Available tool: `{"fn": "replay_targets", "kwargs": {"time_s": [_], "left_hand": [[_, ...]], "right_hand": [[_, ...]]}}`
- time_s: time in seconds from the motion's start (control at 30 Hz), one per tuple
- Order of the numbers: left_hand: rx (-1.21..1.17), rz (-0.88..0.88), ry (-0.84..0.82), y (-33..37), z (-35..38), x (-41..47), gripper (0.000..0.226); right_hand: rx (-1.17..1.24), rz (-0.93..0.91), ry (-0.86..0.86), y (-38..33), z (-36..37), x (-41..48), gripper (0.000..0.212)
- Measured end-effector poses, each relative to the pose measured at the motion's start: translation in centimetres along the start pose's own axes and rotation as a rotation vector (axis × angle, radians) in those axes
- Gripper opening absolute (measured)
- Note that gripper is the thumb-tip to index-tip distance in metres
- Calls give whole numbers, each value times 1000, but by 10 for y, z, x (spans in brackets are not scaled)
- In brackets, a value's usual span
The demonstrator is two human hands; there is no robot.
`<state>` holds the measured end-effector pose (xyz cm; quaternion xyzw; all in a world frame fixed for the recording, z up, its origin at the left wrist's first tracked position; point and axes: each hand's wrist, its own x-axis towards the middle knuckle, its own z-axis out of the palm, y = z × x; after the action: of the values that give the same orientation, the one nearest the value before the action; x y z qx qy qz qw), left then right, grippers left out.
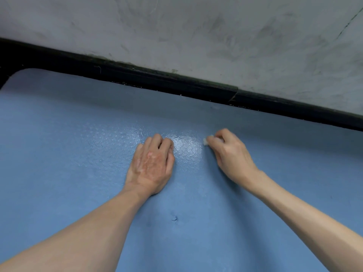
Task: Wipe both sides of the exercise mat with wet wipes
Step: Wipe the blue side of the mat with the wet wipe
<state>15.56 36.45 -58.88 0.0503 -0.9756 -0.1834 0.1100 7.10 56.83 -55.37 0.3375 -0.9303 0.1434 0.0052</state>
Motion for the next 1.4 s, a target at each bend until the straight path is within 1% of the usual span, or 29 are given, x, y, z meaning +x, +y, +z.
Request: {"fn": "replay_targets", "kwargs": {"time_s": [0.07, 0.13, 0.2, 0.27, 0.33, 0.4, 0.47, 0.5, 0.57, 0.63, 0.73, 0.8, 0.87, 0.93, 0.97, 1.03, 1.13, 1.27, 1.33, 1.4], "left_hand": [[-3, -4, 0, 0, 0, -1, 25], [-11, -6, -3, 0, 0, -2, 25], [-22, -1, -7, 1, -1, -1, 26], [-31, 1, -5, 0, -1, -1, 27], [-35, -3, -1, -1, -1, -1, 26], [-40, -7, -7, -2, -1, -1, 26], [-38, -6, -7, -2, -1, -1, 27], [-35, -6, -6, -2, 0, -1, 27], [-31, -9, -6, -2, 0, -1, 26], [-32, -7, -9, -1, 0, -1, 26], [-34, -2, -15, 0, 0, -1, 28], [-37, -12, -18, 1, -2, -2, 30], [-40, -15, -24, 2, -3, -3, 31], [-33, -6, -19, 2, -4, -2, 29], [-29, -3, -16, 2, -4, -2, 26], [-37, -10, -18, 0, -3, -1, 17], [-40, -8, -16, -1, -3, -2, 12], [-32, 7, -21, 0, -3, -1, 13], [-32, 10, -22, 2, -4, -2, 14], [-35, 8, -25, 3, -4, -2, 15]], "right_hand": [[-52, 3, 44, 12, 4, 34, 20], [-143, 67, 71, 24, 8, 72, 18], [-205, 116, 45, 30, 9, 95, 21], [-204, 127, 14, 29, 10, 98, 26], [-154, 122, 27, 21, 8, 80, 24], [-99, 86, 50, 7, 6, 42, 13], [-46, 38, 31, -11, 4, -10, 3], [-11, 16, 5, -21, 2, -38, 4], [56, -21, -49, -40, -5, -84, 17], [85, -56, -79, -44, -9, -100, 24], [31, -82, -44, -25, -6, -61, 13], [-24, -51, 24, -7, -3, -15, 9], [-79, 28, 80, 11, -3, 28, 15], [-113, 117, 92, 22, -4, 55, 22], [-120, 137, 89, 23, -3, 59, 22], [-111, 114, 93, 12, -3, 47, 20], [-50, 51, 95, -13, 1, -15, 28], [58, -53, -35, -45, -6, -106, 31], [65, -114, -36, -40, -9, -107, 26], [26, -130, 14, -25, -6, -80, 19]]}}
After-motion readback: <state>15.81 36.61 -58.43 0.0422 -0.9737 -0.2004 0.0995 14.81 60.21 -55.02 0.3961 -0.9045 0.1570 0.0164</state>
